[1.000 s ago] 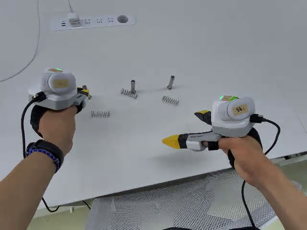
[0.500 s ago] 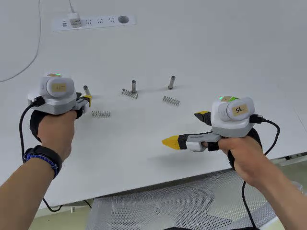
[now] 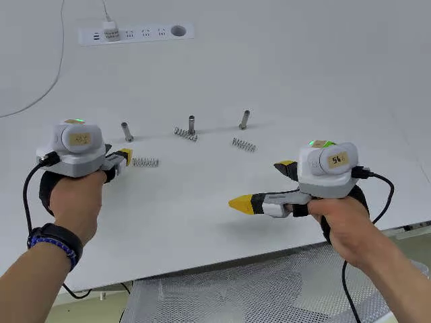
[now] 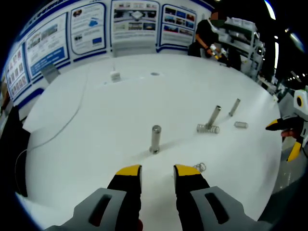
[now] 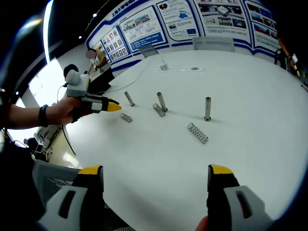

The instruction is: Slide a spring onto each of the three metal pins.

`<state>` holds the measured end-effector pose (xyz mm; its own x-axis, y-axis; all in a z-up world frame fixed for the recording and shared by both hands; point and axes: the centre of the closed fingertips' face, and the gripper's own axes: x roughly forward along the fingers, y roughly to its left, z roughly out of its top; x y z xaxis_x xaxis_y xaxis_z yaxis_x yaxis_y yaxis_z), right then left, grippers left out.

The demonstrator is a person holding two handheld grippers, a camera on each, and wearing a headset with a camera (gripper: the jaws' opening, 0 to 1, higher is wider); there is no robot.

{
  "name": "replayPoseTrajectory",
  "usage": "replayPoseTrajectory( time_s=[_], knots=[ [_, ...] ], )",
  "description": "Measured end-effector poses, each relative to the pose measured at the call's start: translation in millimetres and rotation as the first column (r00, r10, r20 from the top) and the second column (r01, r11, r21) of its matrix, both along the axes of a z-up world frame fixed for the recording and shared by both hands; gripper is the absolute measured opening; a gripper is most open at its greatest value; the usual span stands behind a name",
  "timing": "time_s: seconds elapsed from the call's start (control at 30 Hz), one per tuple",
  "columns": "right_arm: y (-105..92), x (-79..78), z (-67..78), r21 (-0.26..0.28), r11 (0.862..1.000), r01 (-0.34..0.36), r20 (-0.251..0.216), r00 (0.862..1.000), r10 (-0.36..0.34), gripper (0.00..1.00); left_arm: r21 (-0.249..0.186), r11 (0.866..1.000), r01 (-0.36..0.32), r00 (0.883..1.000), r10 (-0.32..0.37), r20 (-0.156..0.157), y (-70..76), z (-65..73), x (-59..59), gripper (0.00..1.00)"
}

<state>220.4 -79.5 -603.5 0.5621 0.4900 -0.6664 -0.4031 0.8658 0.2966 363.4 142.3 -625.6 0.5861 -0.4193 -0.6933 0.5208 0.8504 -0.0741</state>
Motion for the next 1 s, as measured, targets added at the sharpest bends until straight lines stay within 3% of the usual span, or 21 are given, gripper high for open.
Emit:
replayPoseTrajectory(
  time_s=[0.53,0.8,0.87,1.0],
  knots=[
    [2.8,-2.9,-4.8,0.005,1.000,-0.005,-0.008,1.000,0.005,0.91,-0.029,1.000,0.010,1.000,-0.011,-0.016,4.1,3.5,-21.7,0.34],
    [4.1,-3.7,-6.8,0.008,1.000,-0.006,-0.012,1.000,0.007,0.91,-0.031,0.999,0.032,0.999,-0.033,-0.027,5.6,2.9,-37.8,0.40],
    [5.1,-4.2,-7.0,0.008,1.000,-0.008,-0.013,1.000,0.008,0.91,-0.037,0.999,0.038,0.998,-0.040,-0.045,4.9,2.1,-43.8,0.43],
    [5.5,-5.1,-7.2,0.007,1.000,-0.011,-0.013,1.000,0.011,0.91,-0.033,0.997,0.063,0.997,-0.064,-0.040,4.9,6.1,-55.5,0.46]
  ],
)
